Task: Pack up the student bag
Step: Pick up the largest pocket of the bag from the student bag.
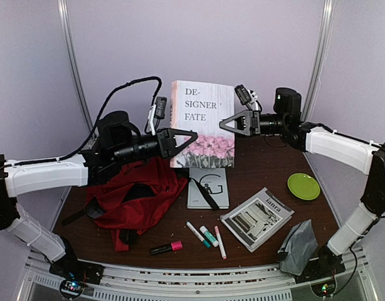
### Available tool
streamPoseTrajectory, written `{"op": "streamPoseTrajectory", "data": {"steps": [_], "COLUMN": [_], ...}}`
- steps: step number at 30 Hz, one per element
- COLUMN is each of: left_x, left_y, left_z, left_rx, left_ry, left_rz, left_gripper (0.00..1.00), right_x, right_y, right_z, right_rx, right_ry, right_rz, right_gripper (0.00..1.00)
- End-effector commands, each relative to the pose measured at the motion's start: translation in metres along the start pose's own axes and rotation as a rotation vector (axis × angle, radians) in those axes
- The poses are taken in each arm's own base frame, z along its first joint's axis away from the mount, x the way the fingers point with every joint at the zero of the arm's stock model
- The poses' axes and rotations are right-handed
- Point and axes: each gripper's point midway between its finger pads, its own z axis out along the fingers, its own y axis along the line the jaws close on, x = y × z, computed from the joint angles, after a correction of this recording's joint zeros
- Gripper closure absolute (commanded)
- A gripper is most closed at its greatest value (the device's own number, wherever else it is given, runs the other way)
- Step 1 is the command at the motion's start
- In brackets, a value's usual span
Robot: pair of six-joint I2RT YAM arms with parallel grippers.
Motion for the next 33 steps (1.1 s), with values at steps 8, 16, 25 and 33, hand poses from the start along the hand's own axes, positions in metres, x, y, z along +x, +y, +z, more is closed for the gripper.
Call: {"op": "streamPoseTrajectory", "data": {"steps": [8, 16, 25, 33], "left_x": [-0.055, -0.037, -0.002, 0.022], "left_y": [0.008, 0.013, 0.004, -0.012], "left_z": [-0.136, -0.234, -0.292, -0.318], "left_rx": [-0.474, -0.765, -0.878, -0.867], "left_ry": [0.014, 0.156, 0.241, 0.276], "left_rz": [0.161, -0.010, -0.183, -0.324], "left_gripper": [0.76, 0.74, 0.75, 0.74], "right_x": [0.026, 0.075, 0.124, 0.150], "right_y": [-0.049, -0.055, -0.047, -0.074], "right_z": [0.002, 0.090, 0.182, 0.217], "right_rx": [0.405, 0.421, 0.369, 0.424], "right_ry": [0.217, 0.457, 0.632, 0.684], "right_rz": [-0.266, -0.437, -0.622, -0.678], "right_gripper": [0.22, 0.28, 0.31, 0.30]}}
